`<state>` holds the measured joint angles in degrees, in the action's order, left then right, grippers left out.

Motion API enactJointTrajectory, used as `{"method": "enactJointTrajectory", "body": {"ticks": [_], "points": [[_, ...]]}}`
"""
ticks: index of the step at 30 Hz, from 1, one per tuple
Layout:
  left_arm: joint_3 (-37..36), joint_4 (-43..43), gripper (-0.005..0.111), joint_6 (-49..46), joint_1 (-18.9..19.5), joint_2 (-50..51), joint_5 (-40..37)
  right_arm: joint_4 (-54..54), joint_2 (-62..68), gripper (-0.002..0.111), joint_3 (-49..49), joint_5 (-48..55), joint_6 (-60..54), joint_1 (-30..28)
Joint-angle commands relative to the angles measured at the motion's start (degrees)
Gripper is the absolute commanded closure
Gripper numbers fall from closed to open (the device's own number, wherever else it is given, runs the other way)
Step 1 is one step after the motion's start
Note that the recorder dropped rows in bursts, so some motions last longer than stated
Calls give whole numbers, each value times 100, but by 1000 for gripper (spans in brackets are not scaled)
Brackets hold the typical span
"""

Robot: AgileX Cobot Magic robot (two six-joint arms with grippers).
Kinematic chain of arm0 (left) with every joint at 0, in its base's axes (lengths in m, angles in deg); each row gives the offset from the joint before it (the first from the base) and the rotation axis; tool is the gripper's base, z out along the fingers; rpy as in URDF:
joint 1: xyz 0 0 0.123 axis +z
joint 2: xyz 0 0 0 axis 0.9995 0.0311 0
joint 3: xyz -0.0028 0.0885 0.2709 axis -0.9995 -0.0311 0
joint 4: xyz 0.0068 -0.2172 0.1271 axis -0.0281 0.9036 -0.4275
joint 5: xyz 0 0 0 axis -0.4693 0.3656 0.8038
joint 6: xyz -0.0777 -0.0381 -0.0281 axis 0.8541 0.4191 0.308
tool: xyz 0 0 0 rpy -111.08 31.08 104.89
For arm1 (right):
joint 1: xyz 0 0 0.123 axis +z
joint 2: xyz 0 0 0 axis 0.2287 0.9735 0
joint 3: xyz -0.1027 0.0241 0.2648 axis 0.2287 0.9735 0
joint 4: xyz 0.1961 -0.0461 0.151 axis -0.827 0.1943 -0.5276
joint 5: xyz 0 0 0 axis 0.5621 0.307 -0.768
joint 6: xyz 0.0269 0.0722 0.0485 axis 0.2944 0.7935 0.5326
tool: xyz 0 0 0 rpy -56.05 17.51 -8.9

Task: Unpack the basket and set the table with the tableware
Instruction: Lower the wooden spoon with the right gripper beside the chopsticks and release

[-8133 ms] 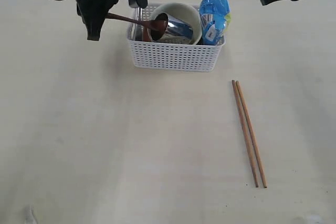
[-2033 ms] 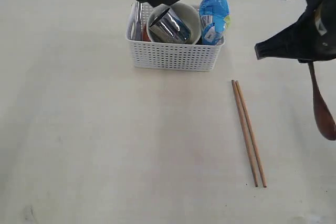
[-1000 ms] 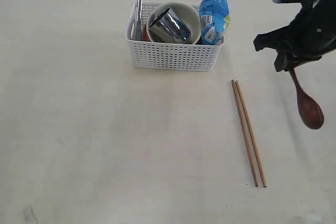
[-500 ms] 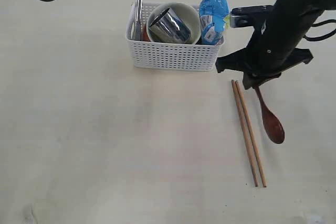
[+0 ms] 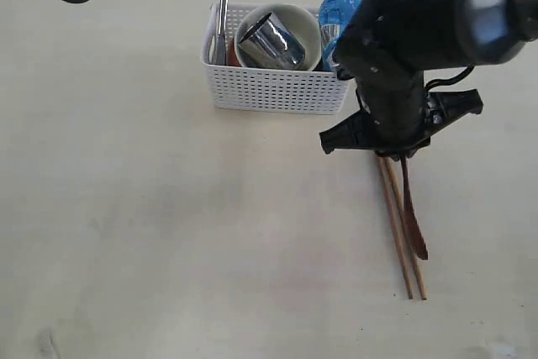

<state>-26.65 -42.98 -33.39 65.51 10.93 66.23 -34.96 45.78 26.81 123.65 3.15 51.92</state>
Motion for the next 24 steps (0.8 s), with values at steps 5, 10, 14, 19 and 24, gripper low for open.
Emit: {"method": "enactJointTrajectory", "body": {"ticks": [5, 10, 14, 19, 24], "points": [[-16, 62, 107, 78, 21, -43, -109, 351, 548, 109, -144, 272, 754, 612], [-16, 62, 107, 90, 21, -43, -136, 598, 836, 109, -585, 837, 827, 915], [-16, 62, 107, 90, 21, -43, -146, 630, 1143, 109, -889, 979, 818, 949], [-16, 62, 107, 79, 21, -43, -145, 654, 1444, 109, -936, 916, 804, 949], [-16, 62, 107, 79, 21, -43, -145, 739, 1517, 109, -936, 853, 804, 949]]}}
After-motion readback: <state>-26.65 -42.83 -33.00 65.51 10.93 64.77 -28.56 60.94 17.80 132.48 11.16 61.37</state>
